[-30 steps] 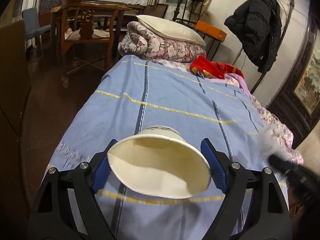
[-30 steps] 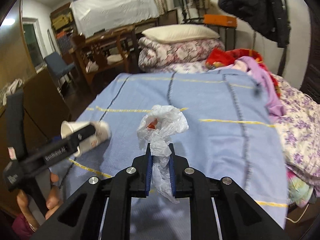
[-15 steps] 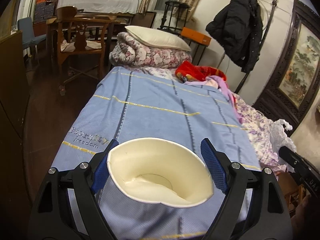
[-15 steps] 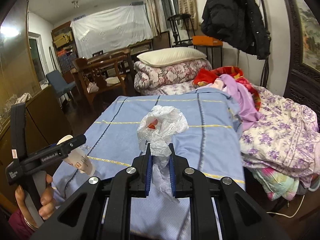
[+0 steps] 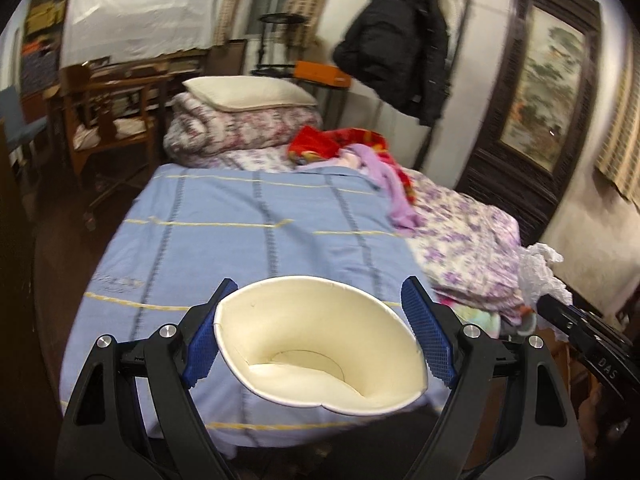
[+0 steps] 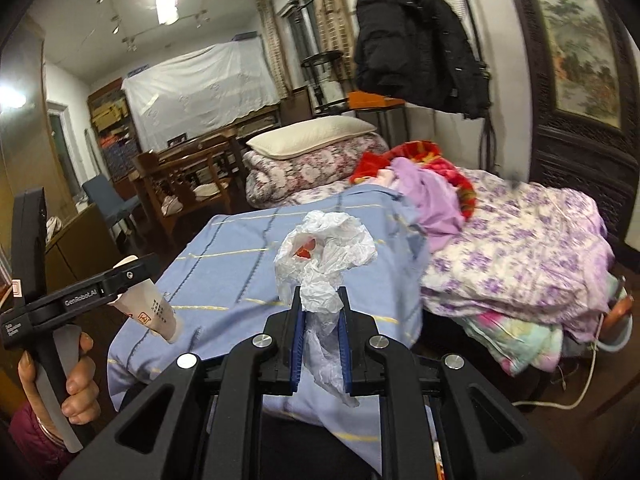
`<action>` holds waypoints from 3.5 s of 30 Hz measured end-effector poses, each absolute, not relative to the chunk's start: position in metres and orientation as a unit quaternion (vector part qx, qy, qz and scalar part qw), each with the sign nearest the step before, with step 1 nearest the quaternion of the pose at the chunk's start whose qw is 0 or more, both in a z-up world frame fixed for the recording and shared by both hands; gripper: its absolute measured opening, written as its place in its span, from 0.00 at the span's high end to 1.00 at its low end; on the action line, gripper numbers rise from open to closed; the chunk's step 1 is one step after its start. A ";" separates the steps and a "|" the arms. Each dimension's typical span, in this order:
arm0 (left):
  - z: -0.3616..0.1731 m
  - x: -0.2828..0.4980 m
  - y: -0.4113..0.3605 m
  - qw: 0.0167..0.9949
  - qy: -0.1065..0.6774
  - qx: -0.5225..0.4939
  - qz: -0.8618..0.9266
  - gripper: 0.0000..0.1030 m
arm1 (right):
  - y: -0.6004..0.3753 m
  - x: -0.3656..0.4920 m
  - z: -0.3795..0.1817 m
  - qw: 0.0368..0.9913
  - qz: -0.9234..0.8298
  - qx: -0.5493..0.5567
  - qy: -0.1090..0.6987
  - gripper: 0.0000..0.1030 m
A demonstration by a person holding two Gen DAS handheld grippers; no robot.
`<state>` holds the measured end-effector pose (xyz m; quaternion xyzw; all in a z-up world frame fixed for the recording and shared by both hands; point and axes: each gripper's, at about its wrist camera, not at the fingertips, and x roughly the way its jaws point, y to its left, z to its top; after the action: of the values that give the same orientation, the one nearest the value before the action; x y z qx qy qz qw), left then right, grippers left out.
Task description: Collect trash
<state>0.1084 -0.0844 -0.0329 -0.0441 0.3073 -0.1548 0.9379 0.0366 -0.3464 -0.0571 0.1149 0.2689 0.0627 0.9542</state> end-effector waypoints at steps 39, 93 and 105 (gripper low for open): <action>-0.158 0.067 -0.385 0.814 0.440 0.136 -0.355 0.22 | -0.571 -0.051 -0.283 0.851 -0.061 0.356 0.381 0.40; -0.193 0.018 -0.361 0.817 0.423 0.220 -0.325 0.11 | -0.524 -0.101 -0.185 0.843 -0.122 0.192 0.488 0.25; -0.229 0.016 -0.366 0.802 0.437 0.252 -0.319 0.11 | -0.506 -0.106 -0.247 0.824 -0.148 0.175 0.519 0.25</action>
<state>0.0162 -0.3664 -0.2286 0.2524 0.4368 -0.3190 0.8023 -0.1058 -0.5055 -0.2474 0.1752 0.5188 -0.1481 0.8235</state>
